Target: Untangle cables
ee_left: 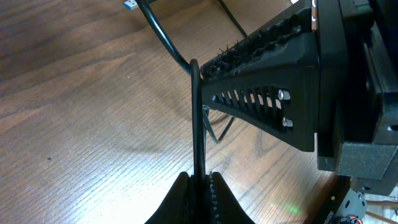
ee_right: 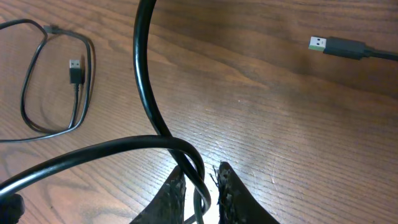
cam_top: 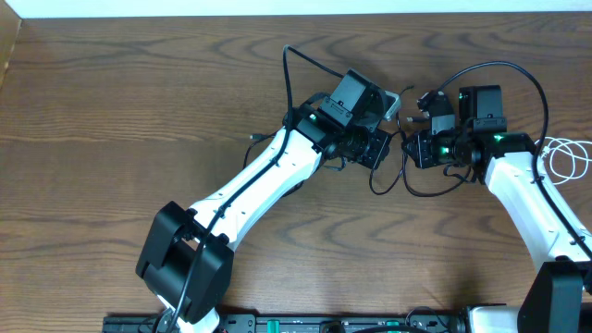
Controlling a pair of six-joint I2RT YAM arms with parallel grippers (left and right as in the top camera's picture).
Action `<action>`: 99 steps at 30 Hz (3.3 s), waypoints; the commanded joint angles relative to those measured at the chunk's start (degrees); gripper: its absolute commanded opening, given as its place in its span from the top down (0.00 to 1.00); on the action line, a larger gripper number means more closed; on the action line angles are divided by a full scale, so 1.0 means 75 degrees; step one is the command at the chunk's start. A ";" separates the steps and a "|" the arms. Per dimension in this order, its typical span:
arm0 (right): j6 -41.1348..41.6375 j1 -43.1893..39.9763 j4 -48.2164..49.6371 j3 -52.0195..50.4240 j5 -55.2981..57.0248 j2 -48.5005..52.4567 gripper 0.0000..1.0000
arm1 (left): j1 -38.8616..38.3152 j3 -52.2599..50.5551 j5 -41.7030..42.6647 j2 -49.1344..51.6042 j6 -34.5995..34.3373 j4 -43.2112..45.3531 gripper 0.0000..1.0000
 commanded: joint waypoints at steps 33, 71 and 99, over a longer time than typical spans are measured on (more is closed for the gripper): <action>-0.0035 0.0256 -0.1049 -0.0064 0.0122 -0.0035 0.99 | 0.0230 0.0044 -0.2605 0.0029 -0.0828 -0.0399 0.92; 0.0825 0.0825 0.0230 -0.0064 0.1087 -0.0009 0.78 | 0.0848 0.0044 0.2556 0.0029 -0.0635 -0.0338 0.92; 0.2005 0.0694 -0.1810 -0.0067 0.3978 -0.0009 0.99 | 0.1119 0.0044 -0.0976 0.0029 -0.0641 -0.0775 0.93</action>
